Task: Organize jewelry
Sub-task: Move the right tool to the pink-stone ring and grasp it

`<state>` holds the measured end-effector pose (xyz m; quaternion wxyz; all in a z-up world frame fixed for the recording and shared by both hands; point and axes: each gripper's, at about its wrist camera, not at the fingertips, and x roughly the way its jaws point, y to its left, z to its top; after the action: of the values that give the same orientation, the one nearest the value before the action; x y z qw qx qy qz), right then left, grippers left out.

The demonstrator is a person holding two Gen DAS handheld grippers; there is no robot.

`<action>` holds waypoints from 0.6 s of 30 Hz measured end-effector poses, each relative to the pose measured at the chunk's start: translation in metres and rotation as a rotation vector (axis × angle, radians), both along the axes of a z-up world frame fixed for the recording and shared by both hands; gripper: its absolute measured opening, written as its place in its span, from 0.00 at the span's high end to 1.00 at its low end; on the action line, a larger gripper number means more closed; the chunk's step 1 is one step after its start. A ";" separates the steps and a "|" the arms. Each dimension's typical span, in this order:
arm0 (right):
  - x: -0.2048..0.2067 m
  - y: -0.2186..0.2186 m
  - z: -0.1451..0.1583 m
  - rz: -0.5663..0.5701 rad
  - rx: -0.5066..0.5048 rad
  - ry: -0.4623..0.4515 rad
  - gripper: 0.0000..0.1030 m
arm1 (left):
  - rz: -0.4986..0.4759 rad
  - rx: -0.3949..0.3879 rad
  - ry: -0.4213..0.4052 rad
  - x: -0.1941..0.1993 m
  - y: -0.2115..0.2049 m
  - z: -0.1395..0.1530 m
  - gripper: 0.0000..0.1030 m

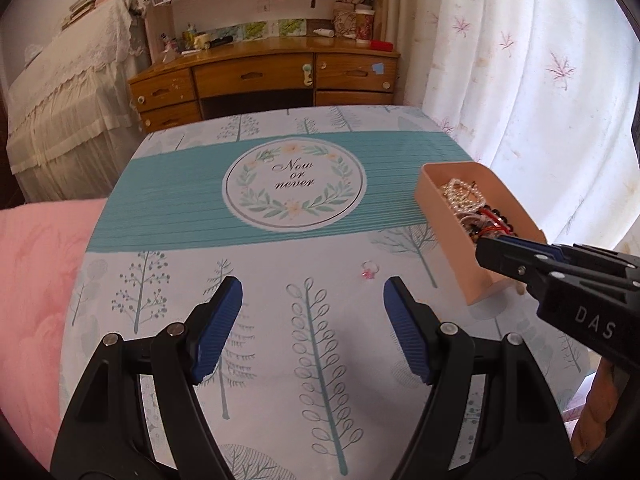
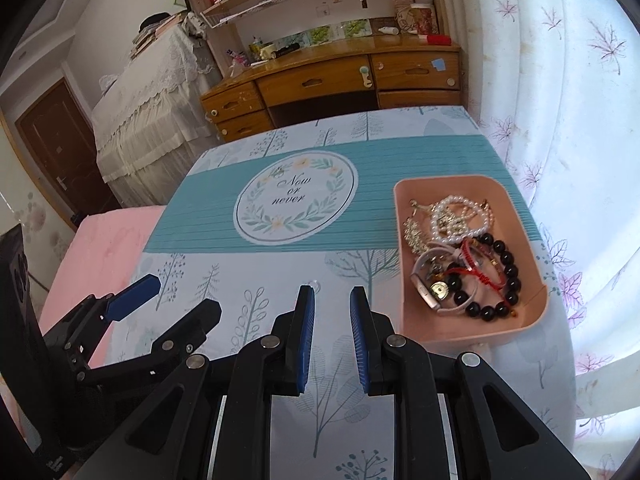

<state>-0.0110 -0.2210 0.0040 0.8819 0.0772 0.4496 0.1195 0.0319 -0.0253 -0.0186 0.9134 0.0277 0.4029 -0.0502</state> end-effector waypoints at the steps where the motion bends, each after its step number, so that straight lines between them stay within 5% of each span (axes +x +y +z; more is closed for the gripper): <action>1: 0.001 0.002 -0.004 0.006 0.001 0.009 0.82 | 0.009 -0.006 0.007 0.000 0.005 -0.003 0.31; 18: 0.028 0.053 -0.076 0.101 -0.043 0.123 0.81 | 0.126 -0.090 0.098 0.021 0.052 -0.051 0.31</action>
<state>0.0169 -0.1679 -0.0718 0.8468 0.0425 0.5088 0.1491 0.0533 0.0265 -0.0701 0.8943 -0.0412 0.4455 -0.0119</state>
